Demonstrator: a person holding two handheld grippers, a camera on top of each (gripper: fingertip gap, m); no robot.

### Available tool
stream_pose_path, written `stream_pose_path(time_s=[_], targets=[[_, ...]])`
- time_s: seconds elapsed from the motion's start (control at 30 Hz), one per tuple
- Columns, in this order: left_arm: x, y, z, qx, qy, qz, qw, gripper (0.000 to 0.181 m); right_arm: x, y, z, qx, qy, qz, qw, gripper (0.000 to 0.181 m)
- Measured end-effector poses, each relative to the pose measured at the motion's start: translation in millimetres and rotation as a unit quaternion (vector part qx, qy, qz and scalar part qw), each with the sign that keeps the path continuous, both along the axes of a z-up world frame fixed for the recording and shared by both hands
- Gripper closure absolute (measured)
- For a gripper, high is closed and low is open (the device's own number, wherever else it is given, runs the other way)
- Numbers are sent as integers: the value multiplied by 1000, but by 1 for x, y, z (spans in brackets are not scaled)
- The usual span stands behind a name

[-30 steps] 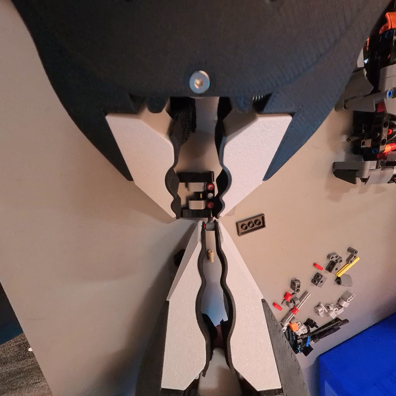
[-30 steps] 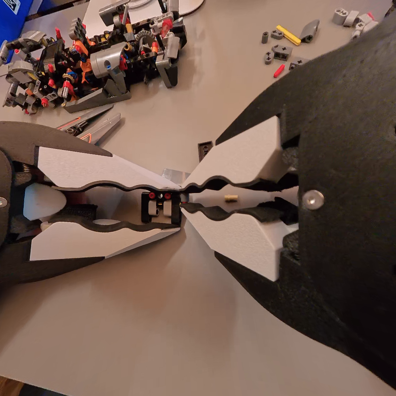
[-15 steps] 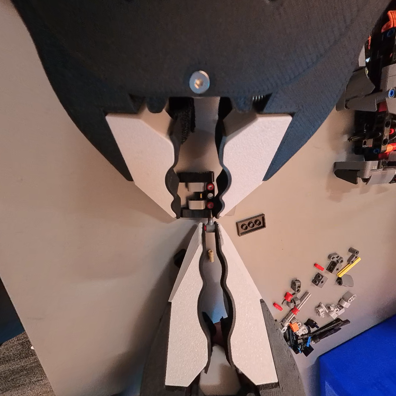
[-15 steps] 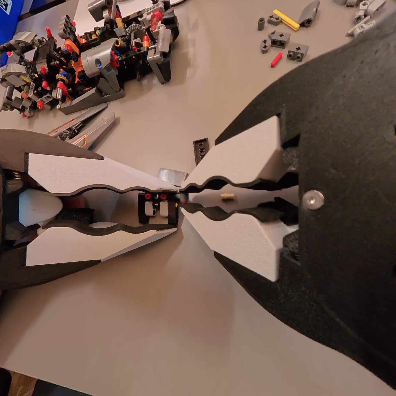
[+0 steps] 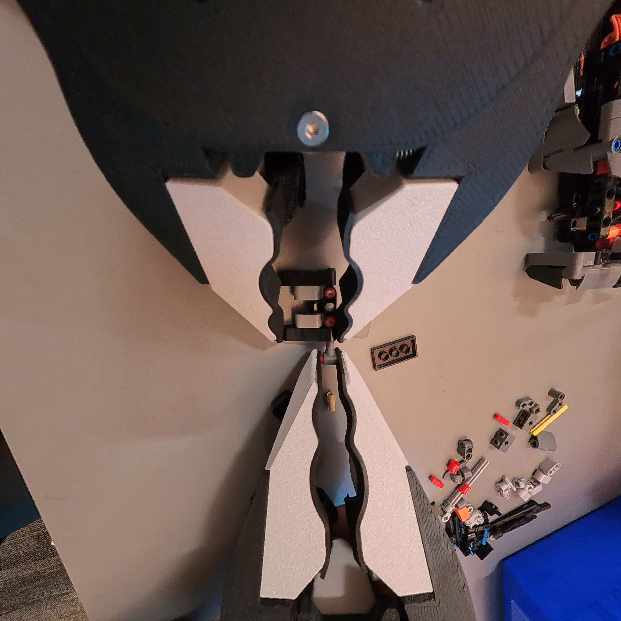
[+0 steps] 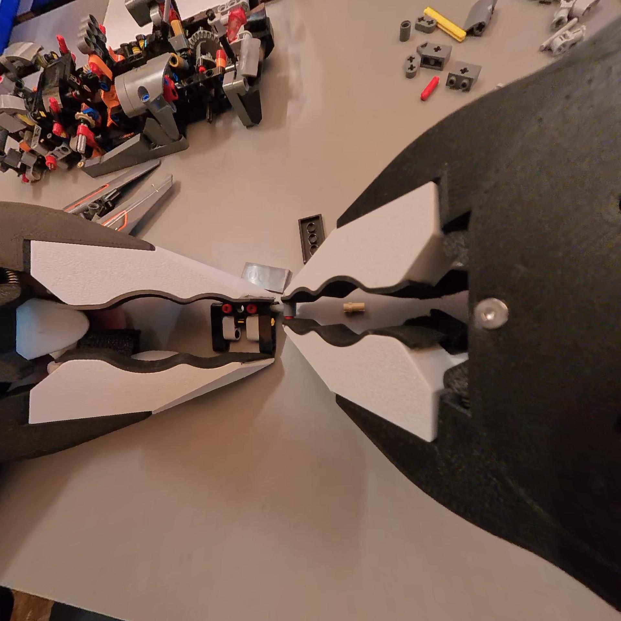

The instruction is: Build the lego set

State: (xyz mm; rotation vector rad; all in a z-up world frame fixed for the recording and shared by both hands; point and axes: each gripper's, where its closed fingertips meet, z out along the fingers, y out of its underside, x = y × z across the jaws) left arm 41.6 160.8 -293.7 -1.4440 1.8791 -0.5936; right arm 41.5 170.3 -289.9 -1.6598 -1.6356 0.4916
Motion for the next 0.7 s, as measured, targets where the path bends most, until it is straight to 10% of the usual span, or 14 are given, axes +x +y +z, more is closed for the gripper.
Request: stream_pose_path(time_s=[0.7], targets=[[1,-1,0,-3,-1,-3,1000,151,2,0,-5,-44,6,-13,999,174]])
